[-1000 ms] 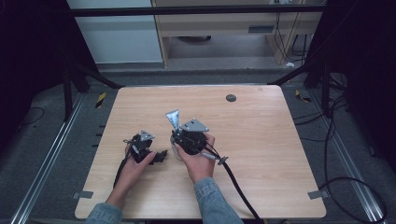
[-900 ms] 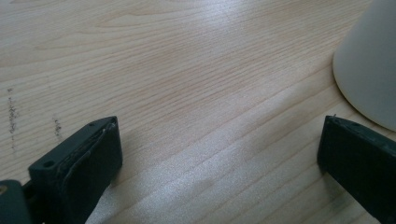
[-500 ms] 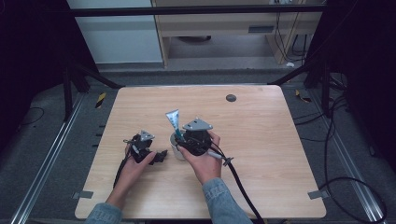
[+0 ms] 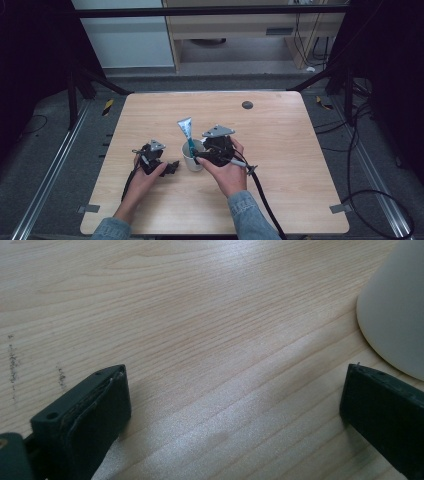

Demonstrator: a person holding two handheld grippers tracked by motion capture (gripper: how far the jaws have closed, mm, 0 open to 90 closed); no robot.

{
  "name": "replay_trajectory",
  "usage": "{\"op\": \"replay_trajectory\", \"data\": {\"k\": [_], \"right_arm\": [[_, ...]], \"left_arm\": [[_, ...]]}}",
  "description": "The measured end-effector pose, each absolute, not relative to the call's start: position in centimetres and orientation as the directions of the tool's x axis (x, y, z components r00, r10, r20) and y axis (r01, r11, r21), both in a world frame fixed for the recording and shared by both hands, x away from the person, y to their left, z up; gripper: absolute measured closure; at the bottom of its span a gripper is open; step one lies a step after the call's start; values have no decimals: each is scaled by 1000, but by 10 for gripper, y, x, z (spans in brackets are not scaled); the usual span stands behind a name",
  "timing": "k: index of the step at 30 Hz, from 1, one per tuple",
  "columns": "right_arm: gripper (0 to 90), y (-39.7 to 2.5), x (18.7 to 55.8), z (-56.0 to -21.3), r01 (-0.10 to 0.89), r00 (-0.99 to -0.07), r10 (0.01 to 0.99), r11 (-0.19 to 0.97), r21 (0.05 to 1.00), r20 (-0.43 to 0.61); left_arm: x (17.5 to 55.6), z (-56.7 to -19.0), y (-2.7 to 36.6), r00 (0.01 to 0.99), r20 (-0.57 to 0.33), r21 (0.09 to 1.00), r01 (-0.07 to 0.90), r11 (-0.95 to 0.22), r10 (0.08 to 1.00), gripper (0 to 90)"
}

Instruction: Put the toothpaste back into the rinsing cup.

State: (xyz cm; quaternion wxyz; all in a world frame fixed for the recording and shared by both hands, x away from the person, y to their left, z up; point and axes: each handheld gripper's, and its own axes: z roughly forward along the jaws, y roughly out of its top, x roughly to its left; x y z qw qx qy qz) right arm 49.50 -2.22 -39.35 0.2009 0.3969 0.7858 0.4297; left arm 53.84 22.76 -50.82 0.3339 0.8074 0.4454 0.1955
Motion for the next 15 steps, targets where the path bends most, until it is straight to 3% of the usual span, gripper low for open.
{"op": "replay_trajectory", "data": {"k": [15], "right_arm": [[107, -49, 497, -384, 471, -590, 808, 344, 812, 0]], "left_arm": [[538, -508, 228, 527, 19, 713, 589, -381, 850, 0]]}}
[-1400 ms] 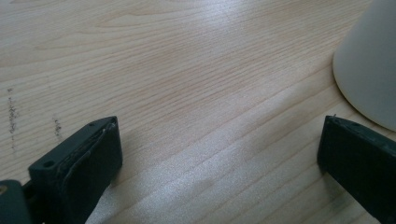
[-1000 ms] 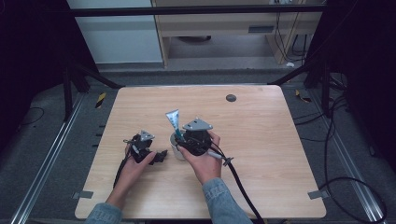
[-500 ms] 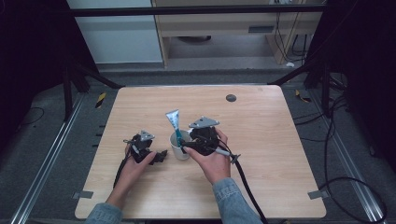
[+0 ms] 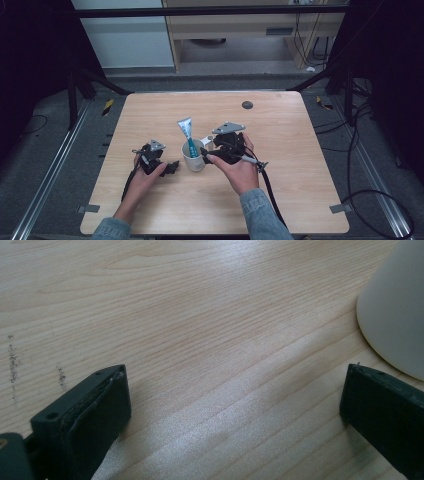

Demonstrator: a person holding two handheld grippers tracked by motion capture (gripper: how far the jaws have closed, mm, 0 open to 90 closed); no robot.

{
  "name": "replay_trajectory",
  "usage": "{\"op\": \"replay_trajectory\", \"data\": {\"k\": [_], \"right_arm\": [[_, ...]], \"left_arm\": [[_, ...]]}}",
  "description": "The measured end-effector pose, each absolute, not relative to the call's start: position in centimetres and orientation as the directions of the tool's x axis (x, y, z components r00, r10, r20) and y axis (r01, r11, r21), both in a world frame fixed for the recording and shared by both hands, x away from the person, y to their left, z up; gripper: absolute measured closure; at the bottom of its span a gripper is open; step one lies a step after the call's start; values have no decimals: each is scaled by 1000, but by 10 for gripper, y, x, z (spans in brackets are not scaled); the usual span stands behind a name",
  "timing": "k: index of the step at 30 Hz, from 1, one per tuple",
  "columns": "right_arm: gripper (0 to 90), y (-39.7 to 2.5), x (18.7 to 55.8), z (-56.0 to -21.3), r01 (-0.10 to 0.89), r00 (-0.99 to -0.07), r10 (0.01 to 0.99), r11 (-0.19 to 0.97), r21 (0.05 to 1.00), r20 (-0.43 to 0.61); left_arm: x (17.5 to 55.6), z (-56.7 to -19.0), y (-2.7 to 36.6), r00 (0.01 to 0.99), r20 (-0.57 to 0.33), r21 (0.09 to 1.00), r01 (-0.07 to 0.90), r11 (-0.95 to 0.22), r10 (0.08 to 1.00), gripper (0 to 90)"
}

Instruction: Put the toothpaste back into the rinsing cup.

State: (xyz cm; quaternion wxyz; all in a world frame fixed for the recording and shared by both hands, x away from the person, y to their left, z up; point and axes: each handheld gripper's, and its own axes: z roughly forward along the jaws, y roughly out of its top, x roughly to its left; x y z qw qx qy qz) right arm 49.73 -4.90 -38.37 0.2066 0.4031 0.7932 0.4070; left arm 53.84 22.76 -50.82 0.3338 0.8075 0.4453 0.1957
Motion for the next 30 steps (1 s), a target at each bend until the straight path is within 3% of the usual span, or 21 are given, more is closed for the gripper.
{"op": "replay_trajectory", "data": {"k": [12, 30], "right_arm": [[70, -72, 500, -385, 487, -603, 798, 386, 783, -18], [79, -117, 506, -384, 485, -499, 862, 361, 796, -87]], "left_arm": [[538, -508, 227, 525, 16, 713, 590, -378, 851, 0], [538, -508, 228, 527, 18, 712, 590, -381, 850, 0]]}}
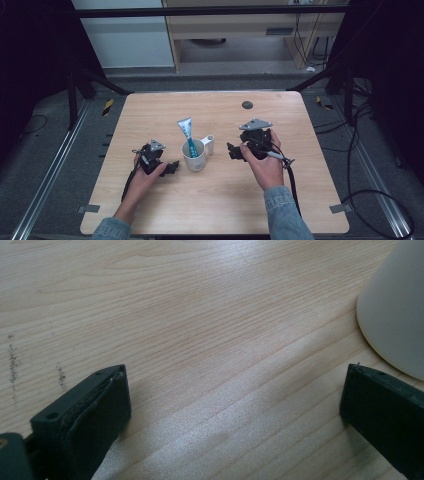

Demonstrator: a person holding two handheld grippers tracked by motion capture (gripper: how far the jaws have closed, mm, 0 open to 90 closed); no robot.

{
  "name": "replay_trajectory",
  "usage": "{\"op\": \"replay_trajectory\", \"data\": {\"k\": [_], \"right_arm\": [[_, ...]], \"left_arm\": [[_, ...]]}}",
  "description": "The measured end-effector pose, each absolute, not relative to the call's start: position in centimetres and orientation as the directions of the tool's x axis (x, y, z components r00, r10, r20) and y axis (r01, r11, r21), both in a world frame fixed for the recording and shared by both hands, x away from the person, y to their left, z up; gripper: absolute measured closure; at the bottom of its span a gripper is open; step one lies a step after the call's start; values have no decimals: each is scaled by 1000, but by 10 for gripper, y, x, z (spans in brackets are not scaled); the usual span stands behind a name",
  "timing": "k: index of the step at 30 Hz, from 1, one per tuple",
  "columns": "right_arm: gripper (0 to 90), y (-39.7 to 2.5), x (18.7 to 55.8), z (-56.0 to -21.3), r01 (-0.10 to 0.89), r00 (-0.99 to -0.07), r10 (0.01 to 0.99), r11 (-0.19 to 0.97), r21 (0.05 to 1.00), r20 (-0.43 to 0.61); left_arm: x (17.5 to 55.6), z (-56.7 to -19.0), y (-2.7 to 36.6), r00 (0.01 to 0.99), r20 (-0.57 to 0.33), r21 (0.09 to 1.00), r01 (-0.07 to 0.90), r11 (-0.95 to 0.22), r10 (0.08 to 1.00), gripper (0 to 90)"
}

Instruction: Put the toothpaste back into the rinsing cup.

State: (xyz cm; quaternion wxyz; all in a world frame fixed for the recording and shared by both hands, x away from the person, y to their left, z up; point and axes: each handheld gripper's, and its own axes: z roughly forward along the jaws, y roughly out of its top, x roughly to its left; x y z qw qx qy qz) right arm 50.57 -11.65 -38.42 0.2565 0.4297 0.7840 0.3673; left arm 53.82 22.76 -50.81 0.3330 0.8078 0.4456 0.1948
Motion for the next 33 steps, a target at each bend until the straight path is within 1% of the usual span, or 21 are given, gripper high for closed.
{"op": "replay_trajectory", "data": {"k": [3, 7, 17, 23, 30, 33], "right_arm": [[80, -127, 506, -386, 485, -479, 874, 346, 803, -88], [80, -142, 507, -392, 496, -435, 899, 291, 818, -56], [84, -172, 517, -410, 555, -351, 936, 241, 796, -39], [87, -181, 526, -421, 585, -341, 939, 257, 769, -55], [88, -193, 537, -436, 623, -321, 946, 254, 739, -54], [89, -201, 540, -444, 642, -303, 952, 236, 730, -41]], "left_arm": [[538, -508, 228, 527, 18, 712, 590, -381, 850, 0], [538, -508, 228, 527, 18, 712, 590, -381, 850, 0], [538, -508, 228, 527, 17, 711, 591, -381, 850, 0], [538, -508, 228, 526, 17, 712, 591, -380, 850, 0], [538, -508, 228, 527, 17, 712, 591, -380, 850, 0], [538, -508, 228, 526, 16, 712, 591, -379, 850, 0]]}}
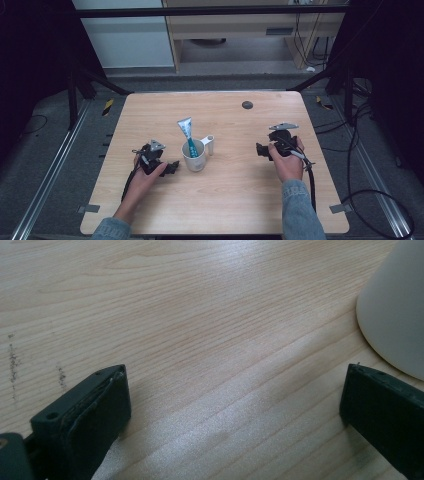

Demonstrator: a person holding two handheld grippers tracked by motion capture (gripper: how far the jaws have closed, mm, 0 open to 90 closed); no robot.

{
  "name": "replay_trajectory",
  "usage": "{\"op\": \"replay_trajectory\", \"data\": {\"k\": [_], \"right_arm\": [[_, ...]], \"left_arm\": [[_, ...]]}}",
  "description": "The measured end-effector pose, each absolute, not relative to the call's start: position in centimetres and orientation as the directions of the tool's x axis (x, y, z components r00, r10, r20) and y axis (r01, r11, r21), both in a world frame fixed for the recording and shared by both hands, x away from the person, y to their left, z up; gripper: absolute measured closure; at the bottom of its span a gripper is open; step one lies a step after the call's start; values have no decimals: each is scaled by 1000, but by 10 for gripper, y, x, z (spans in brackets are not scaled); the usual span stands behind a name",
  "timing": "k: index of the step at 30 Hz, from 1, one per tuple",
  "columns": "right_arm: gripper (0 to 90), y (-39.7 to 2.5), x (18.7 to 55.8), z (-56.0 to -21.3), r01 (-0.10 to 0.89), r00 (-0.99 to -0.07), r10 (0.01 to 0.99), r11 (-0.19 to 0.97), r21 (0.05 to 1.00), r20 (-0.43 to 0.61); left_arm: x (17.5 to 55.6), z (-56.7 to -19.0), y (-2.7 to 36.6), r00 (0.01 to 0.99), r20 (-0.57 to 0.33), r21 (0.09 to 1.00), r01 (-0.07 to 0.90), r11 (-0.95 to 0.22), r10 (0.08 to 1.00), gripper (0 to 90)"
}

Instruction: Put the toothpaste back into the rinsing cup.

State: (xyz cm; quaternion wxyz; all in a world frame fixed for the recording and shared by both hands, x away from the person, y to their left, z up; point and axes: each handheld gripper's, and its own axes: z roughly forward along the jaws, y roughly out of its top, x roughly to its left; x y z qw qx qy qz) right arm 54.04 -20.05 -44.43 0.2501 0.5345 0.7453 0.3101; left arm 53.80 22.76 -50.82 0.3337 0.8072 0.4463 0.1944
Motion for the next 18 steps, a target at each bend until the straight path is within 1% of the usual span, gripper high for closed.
{"op": "replay_trajectory", "data": {"k": [4, 8, 18], "right_arm": [[90, -212, 543, -457, 669, -275, 961, 198, 717, -10], [104, -219, 542, -468, 668, -259, 966, 195, 718, -22], [104, -228, 540, -491, 694, -233, 971, 132, 708, 47]], "left_arm": [[538, -508, 228, 526, 16, 712, 591, -379, 850, 0], [538, -508, 228, 527, 17, 712, 591, -380, 850, 0], [538, -508, 228, 527, 18, 711, 591, -381, 850, 0]]}}
